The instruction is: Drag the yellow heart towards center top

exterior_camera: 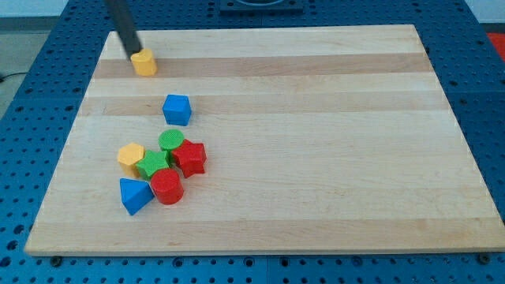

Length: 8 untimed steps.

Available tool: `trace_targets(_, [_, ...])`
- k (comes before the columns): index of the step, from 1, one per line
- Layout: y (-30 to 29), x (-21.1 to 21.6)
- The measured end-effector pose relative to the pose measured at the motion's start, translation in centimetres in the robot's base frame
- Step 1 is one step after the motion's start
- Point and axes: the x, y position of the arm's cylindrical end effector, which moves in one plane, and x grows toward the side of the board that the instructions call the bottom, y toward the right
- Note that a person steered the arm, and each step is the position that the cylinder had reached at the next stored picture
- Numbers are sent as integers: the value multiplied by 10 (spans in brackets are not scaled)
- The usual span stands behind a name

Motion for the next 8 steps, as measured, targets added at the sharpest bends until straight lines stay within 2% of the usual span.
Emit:
trace_targets(1, [50,28])
trace_targets(2, [33,31])
trace_targets(4, [-51,43])
trace_targets(5, [-37,71])
trace_targets(6, [20,77])
trace_targets(7, [69,73])
trace_targets(8, [76,42])
